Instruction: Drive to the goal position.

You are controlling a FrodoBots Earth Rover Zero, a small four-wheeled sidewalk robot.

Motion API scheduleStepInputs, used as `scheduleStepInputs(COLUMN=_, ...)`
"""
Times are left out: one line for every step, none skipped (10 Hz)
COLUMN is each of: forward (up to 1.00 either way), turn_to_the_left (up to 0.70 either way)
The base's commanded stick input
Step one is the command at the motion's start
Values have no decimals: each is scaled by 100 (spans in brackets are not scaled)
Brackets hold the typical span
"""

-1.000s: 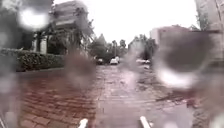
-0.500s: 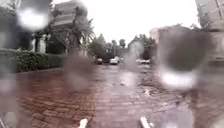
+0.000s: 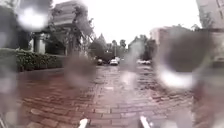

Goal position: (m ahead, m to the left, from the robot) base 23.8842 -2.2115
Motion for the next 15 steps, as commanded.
scheduleStepInputs(forward=70, turn_to_the_left=0)
scheduleStepInputs(forward=70, turn_to_the_left=0)
scheduleStepInputs(forward=70, turn_to_the_left=0)
scheduleStepInputs(forward=70, turn_to_the_left=0)
scheduleStepInputs(forward=70, turn_to_the_left=0)
scheduleStepInputs(forward=70, turn_to_the_left=0)
scheduleStepInputs(forward=70, turn_to_the_left=0)
scheduleStepInputs(forward=70, turn_to_the_left=0)
scheduleStepInputs(forward=70, turn_to_the_left=0)
scheduleStepInputs(forward=70, turn_to_the_left=0)
scheduleStepInputs(forward=70, turn_to_the_left=0)
scheduleStepInputs(forward=70, turn_to_the_left=0)
scheduleStepInputs(forward=70, turn_to_the_left=0)
scheduleStepInputs(forward=70, turn_to_the_left=0)
scheduleStepInputs(forward=70, turn_to_the_left=0)
